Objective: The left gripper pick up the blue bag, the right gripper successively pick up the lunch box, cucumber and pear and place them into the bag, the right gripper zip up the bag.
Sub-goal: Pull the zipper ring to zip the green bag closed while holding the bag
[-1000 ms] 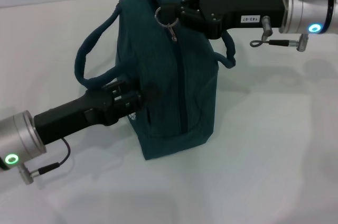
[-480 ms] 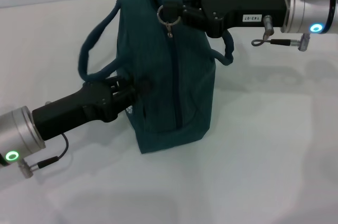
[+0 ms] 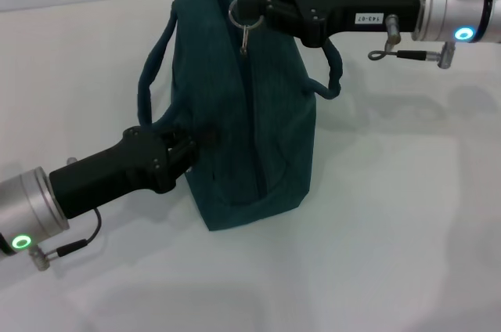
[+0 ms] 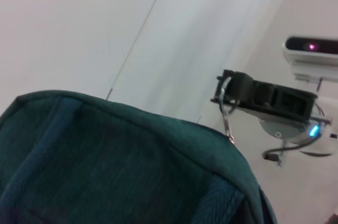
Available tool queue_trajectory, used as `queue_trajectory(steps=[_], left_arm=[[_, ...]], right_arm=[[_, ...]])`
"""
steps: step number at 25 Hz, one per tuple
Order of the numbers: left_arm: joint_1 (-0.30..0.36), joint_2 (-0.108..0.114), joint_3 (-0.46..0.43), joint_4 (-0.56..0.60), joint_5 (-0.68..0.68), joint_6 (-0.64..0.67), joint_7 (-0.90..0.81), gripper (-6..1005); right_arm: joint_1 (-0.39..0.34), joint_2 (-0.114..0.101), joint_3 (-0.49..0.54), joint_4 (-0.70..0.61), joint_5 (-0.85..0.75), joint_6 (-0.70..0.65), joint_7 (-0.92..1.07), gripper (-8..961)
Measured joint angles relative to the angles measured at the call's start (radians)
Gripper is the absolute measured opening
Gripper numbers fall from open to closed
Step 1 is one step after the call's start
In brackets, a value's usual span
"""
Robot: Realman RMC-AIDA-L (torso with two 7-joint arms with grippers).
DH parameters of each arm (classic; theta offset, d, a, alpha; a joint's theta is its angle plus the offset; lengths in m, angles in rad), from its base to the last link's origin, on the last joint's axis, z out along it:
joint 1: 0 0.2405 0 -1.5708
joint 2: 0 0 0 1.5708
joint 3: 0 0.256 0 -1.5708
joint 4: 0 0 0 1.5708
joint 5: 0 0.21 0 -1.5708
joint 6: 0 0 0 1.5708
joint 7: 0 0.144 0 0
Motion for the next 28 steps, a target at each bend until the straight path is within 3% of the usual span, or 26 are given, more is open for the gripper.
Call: queue_trajectory(steps=[11,20,28], left_arm=[[-0.010,0.013,0.004,0.000,0.105,0.111,0.064,62],[-0.008,0.040,0.004,0.001,0.150,0.205,0.070,61],[-0.010,0.047,0.004,0.002,0.191,0.243,0.070,59]], right_arm=[[0.005,-0.007,-0.006,0.000,-0.006,0.037,0.005,14],[-0.001,-0.007,-0.009,0.000,-0.006,0.053,0.005,14],[-0.011,-0.005,-0.010,0.008,-0.009,0.116,-0.021,13]])
